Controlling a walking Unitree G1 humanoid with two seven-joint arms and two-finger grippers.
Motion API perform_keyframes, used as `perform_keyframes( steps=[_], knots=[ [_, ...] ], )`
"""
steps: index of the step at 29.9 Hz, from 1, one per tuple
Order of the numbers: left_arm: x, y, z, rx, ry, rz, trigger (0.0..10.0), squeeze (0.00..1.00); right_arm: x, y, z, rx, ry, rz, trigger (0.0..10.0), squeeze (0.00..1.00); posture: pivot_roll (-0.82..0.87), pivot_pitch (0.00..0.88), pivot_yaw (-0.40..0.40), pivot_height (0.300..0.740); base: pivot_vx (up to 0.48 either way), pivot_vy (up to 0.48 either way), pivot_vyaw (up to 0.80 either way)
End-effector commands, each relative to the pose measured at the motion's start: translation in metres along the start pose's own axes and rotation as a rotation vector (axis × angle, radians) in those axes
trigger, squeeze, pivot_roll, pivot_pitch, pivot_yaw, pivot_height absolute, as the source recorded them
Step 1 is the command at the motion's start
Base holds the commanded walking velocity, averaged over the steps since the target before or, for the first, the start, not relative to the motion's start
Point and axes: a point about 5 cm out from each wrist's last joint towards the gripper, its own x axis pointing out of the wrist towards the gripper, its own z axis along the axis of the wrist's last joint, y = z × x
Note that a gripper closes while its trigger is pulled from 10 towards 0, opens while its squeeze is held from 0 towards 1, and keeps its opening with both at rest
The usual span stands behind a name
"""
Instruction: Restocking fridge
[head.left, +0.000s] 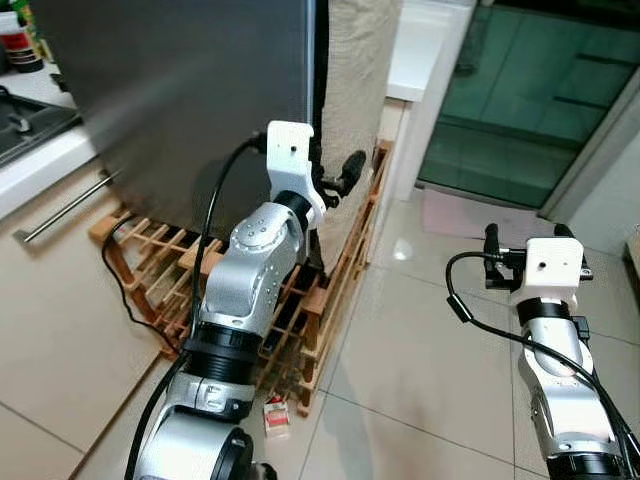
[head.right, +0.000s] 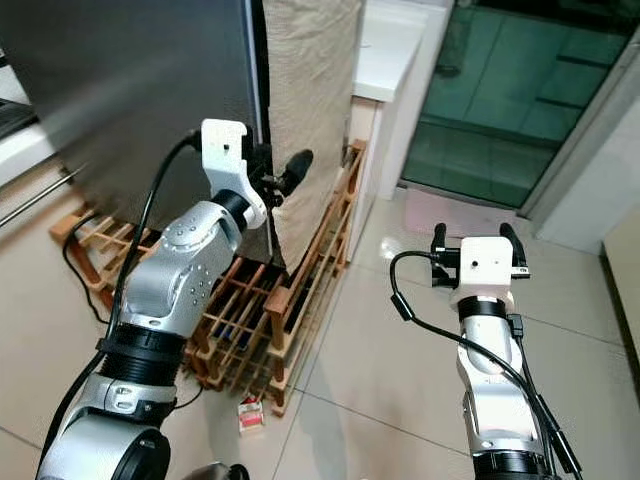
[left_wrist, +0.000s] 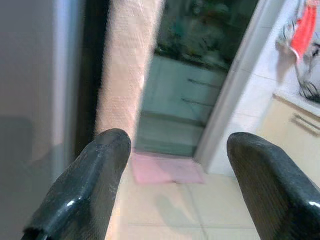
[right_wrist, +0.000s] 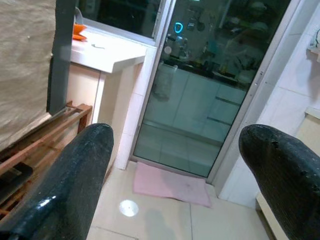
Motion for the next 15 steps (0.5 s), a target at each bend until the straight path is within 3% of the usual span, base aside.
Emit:
perform_keyframes(
  steps=[1,11,12,15],
  knots=[
    [-0.001,-0.006,-0.004,-0.019,0.021,-0.008,10.0,0.0,-0.002,-0.001,0.001,0.003,0.009,0.005,10.0,0.0,-0.09,0.0,-0.036,0.74,0.0,0.0,0.0],
    [0.001,-0.014,-0.005,-0.046,0.044,-0.007,10.0,0.0,-0.001,-0.001,0.0,-0.001,0.011,0.018,10.0,0.0,-0.09,0.0,-0.041,0.74,0.0,0.0,0.0],
    [0.0,-0.013,-0.003,-0.031,0.033,-0.001,10.0,0.0,-0.001,0.0,0.0,-0.002,0.012,0.019,10.0,0.0,-0.09,0.0,-0.04,0.74,0.0,0.0,0.0],
    [-0.007,-0.002,0.005,0.136,-0.058,0.049,10.0,0.0,-0.003,-0.001,-0.001,0.021,0.021,0.007,10.0,0.0,-0.08,0.0,-0.041,0.74,0.0,0.0,0.0]
  ],
)
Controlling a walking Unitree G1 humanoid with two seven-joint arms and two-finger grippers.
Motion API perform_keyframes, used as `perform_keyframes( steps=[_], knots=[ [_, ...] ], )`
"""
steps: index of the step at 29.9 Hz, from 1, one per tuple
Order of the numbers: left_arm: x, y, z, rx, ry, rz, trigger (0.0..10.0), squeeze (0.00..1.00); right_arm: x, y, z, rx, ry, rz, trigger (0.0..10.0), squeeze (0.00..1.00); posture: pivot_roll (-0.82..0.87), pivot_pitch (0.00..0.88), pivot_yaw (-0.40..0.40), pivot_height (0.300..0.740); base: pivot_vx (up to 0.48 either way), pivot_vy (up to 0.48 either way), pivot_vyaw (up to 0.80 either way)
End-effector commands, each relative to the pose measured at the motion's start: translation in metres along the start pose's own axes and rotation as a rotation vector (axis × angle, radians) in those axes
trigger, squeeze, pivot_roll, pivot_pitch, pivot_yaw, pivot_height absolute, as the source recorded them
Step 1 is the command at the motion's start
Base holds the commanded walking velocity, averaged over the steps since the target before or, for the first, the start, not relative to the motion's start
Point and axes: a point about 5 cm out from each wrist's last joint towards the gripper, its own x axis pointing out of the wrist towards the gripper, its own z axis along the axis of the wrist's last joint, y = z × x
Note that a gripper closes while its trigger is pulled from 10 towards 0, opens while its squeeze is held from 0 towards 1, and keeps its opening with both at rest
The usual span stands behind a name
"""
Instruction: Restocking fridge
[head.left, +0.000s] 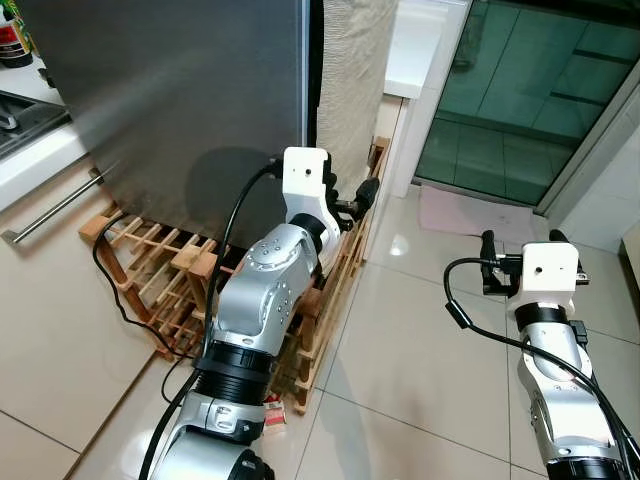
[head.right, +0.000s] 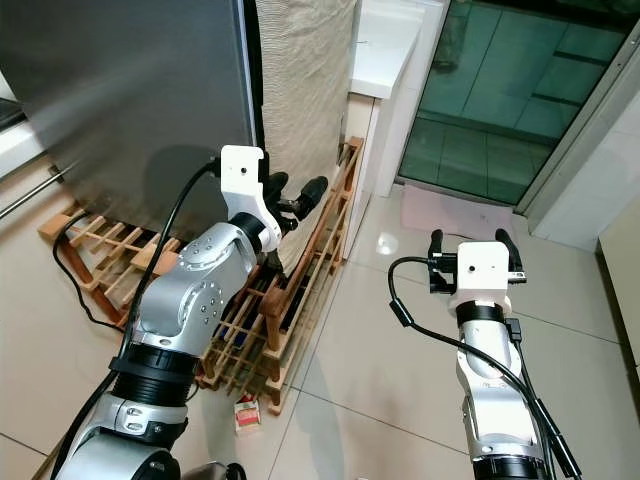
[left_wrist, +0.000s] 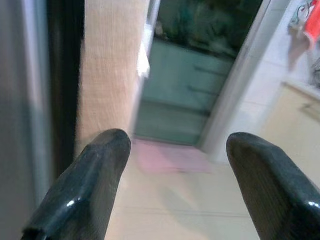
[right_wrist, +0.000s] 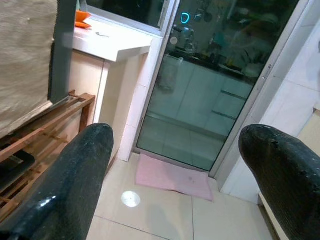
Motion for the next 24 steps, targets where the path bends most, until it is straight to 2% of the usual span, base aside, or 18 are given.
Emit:
perform_keyframes(
  steps=[1,5,10,12,17,24],
  knots=[
    [-0.007,0.007,0.009,0.127,-0.091,0.043,10.0,0.0,-0.002,-0.004,0.001,0.049,0.016,-0.025,10.0,0.0,-0.08,0.0,-0.04,0.74,0.0,0.0,0.0],
    [-0.017,0.024,0.004,0.165,-0.094,0.094,10.0,0.0,-0.006,-0.005,-0.002,0.073,0.036,-0.032,10.0,0.0,-0.08,0.0,-0.038,0.74,0.0,0.0,0.0],
    [-0.036,0.037,-0.009,0.1,-0.053,0.139,10.0,0.0,-0.01,-0.002,-0.005,0.084,0.052,-0.033,10.0,0.0,-0.07,0.0,-0.037,0.74,0.0,0.0,0.0],
    [-0.046,0.039,-0.015,0.094,-0.057,0.156,10.0,0.0,-0.01,-0.001,-0.005,0.089,0.052,-0.034,10.0,0.0,-0.06,0.0,-0.037,0.74,0.0,0.0,0.0],
    [-0.056,0.037,-0.023,0.091,-0.059,0.177,10.0,0.0,-0.009,0.002,-0.005,0.093,0.057,-0.028,10.0,0.0,-0.04,0.0,-0.042,0.74,0.0,0.0,0.0],
    [-0.053,0.033,-0.02,0.068,-0.08,0.189,10.0,0.0,-0.008,0.005,-0.003,0.09,0.049,-0.017,10.0,0.0,-0.04,0.0,-0.043,0.74,0.0,0.0,0.0]
  ],
)
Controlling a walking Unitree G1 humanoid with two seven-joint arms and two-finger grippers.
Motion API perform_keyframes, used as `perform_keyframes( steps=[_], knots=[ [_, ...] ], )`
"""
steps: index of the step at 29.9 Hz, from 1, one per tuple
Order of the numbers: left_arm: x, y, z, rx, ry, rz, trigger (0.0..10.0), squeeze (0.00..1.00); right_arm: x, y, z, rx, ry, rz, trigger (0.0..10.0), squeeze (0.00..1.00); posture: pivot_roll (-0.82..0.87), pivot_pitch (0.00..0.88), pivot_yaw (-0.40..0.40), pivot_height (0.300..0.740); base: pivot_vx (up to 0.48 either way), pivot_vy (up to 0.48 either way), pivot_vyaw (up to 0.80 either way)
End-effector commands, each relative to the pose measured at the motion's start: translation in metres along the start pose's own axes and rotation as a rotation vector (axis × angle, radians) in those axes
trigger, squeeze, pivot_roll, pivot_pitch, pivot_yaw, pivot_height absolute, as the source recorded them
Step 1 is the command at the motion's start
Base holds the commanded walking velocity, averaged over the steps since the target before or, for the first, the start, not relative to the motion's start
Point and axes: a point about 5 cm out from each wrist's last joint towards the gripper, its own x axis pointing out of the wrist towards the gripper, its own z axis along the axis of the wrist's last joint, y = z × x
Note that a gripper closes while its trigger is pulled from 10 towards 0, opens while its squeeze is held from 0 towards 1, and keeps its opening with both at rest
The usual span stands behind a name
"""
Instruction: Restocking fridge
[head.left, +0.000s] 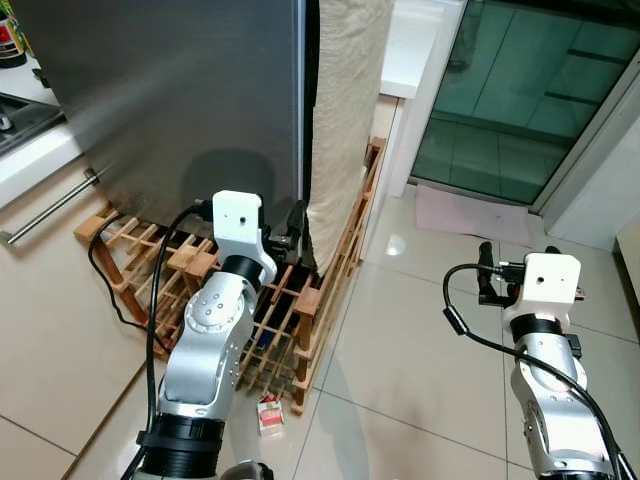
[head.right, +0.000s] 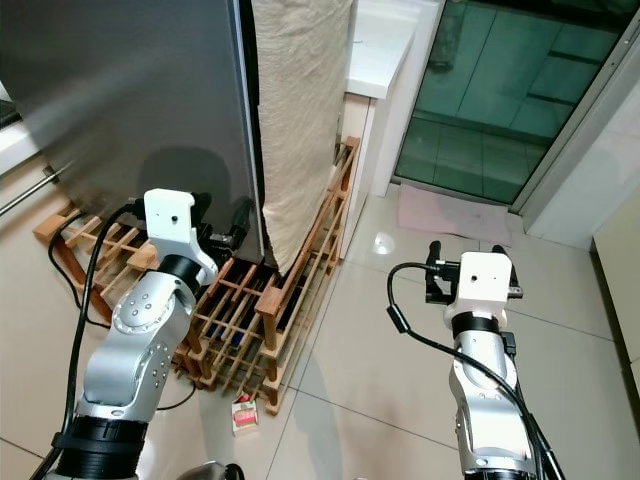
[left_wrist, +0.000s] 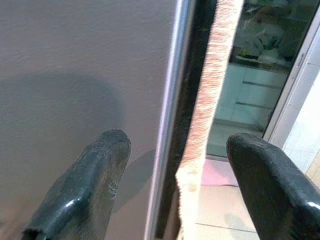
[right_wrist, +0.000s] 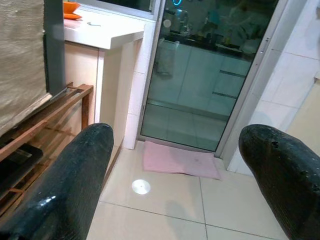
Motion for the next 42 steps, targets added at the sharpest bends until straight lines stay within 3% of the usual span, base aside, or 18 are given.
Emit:
perform_keyframes(
  steps=[1,8,20,42],
  knots=[
    [0.005,-0.005,0.008,-0.007,-0.028,-0.003,10.0,0.0,0.003,0.0,0.004,0.001,-0.013,-0.001,10.0,0.0,-0.05,0.0,-0.044,0.74,0.0,0.0,0.0],
    [0.02,-0.022,0.008,-0.012,-0.024,-0.046,10.0,0.0,0.002,0.002,0.005,0.0,-0.014,-0.003,10.0,0.0,-0.07,0.0,-0.035,0.74,0.0,0.0,0.0],
    [0.026,-0.034,0.003,-0.036,0.007,-0.076,10.0,0.0,-0.002,-0.001,0.003,-0.007,-0.008,-0.012,10.0,0.0,-0.08,0.0,-0.032,0.74,0.0,0.0,0.0],
    [0.048,-0.034,-0.003,-0.027,0.042,-0.048,10.0,0.0,-0.002,0.001,0.003,-0.01,-0.011,-0.004,10.0,0.0,-0.1,0.0,-0.029,0.74,0.0,0.0,0.0]
  ],
)
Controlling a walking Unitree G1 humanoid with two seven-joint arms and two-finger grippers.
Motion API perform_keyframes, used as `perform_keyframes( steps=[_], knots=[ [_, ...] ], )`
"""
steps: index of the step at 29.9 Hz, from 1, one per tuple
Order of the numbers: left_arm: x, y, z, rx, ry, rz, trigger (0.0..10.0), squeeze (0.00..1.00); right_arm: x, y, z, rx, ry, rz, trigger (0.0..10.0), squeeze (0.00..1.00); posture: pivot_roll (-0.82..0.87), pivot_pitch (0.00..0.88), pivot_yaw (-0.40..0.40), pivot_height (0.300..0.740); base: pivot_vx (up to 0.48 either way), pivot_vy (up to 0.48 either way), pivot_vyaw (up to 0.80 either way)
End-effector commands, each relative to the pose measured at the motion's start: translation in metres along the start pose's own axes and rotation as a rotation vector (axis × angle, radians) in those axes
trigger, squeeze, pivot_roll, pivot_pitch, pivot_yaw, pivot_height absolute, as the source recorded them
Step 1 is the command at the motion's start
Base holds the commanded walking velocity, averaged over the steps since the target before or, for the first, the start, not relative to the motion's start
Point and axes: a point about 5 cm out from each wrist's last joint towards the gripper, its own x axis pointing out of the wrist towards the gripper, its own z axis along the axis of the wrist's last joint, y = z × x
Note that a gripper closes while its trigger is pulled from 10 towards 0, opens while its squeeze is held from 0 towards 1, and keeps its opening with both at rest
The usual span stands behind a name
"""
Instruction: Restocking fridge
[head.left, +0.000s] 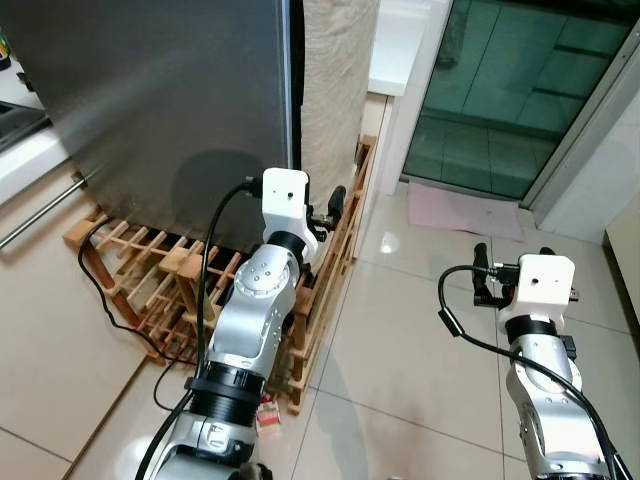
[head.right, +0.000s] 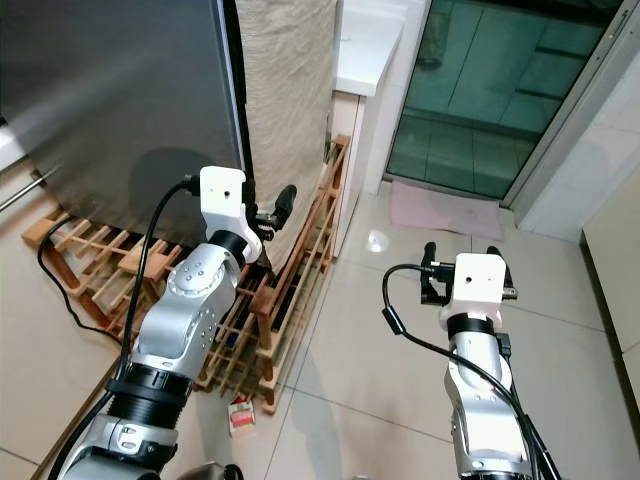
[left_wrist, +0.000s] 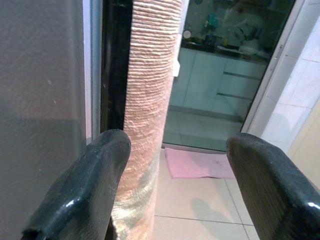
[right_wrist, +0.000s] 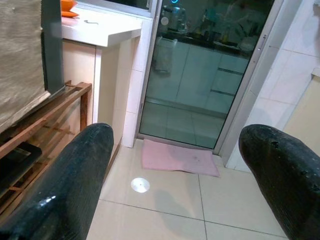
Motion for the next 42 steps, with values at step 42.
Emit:
perform_keyframes(
  steps=[42],
  knots=[
    [-0.034,0.019,0.022,-0.059,-0.12,-0.131,10.0,0.0,0.004,0.001,0.012,0.006,-0.024,0.002,10.0,0.0,-0.06,0.0,-0.016,0.74,0.0,0.0,0.0]
  ],
)
